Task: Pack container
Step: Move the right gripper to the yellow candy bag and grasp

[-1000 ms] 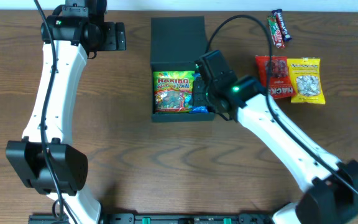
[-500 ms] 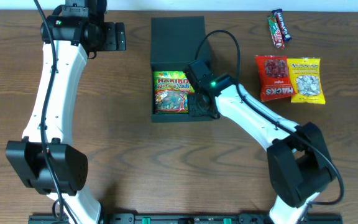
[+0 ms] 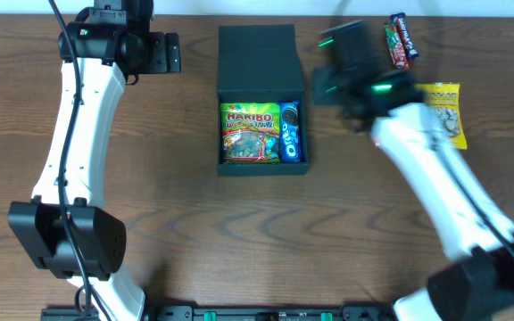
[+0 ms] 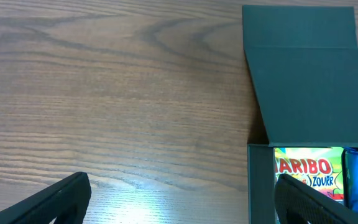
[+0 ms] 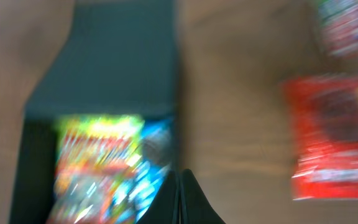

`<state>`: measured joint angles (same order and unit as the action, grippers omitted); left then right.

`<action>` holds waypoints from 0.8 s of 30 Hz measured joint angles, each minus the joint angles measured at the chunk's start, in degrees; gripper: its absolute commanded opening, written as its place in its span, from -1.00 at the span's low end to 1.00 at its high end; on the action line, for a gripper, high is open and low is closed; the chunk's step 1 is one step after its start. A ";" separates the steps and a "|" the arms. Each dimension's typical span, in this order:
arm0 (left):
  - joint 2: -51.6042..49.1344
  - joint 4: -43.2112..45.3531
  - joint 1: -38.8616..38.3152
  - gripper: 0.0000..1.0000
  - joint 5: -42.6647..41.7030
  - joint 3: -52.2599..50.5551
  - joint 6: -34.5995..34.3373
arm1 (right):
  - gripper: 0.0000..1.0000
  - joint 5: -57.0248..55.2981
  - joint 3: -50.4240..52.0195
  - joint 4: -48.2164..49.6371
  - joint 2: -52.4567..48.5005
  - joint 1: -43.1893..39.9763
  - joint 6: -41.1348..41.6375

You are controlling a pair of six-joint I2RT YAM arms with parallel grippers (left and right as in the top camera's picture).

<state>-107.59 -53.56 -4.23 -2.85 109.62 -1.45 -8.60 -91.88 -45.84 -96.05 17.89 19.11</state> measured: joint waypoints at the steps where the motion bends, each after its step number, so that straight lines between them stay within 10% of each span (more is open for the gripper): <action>1: 0.00 -0.02 0.00 0.90 0.00 0.00 0.00 | -0.97 -0.55 -0.22 -0.37 0.96 -3.63 -0.74; 13: 0.00 -0.02 0.00 0.90 0.00 0.00 0.00 | -0.82 1.49 5.38 -0.24 -9.70 -32.30 -6.58; 18: 0.00 -0.02 0.00 0.90 0.00 0.00 0.00 | 0.23 8.24 5.40 2.84 -15.15 -42.25 -12.31; 24: 0.00 -0.02 0.00 0.90 0.00 0.00 0.00 | 0.36 16.24 5.40 5.99 -21.33 -47.32 -18.56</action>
<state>-107.59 -53.58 -4.23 -2.85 109.62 -1.45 7.64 -86.48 -39.86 -117.38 -29.43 0.56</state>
